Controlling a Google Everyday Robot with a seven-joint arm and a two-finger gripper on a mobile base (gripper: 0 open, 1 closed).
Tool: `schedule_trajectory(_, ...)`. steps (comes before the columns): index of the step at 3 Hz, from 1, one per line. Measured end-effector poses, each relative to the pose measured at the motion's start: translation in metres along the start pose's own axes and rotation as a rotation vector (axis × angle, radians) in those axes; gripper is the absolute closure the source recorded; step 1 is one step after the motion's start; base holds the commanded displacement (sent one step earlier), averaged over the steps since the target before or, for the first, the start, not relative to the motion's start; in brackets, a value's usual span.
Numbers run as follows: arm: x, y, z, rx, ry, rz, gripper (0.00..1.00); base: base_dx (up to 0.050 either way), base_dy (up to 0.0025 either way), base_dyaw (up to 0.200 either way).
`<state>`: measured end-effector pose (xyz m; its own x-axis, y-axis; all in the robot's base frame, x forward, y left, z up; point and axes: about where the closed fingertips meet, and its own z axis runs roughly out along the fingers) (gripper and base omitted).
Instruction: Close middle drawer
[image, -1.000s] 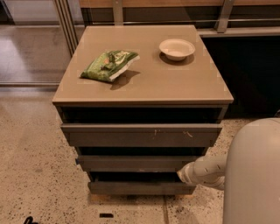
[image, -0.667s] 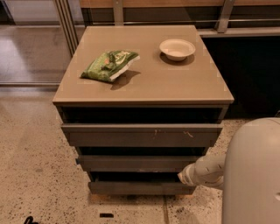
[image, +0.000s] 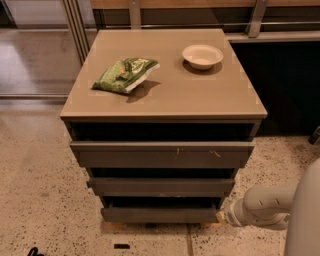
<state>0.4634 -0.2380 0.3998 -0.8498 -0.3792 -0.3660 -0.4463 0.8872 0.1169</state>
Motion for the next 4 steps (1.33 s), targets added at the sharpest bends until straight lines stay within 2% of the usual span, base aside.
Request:
schedule_trajectory(1, 0.0017, 0.0001, -0.0018, -0.004, 0.001, 0.003, 0.81, 0.000, 0.00000, 0.000)
schedule_trajectory(3, 0.0017, 0.0002, -0.0018, -0.004, 0.001, 0.003, 0.19, 0.000, 0.00000, 0.000)
schedule_trajectory(4, 0.0017, 0.0002, -0.0017, -0.004, 0.001, 0.003, 0.00, 0.000, 0.00000, 0.000)
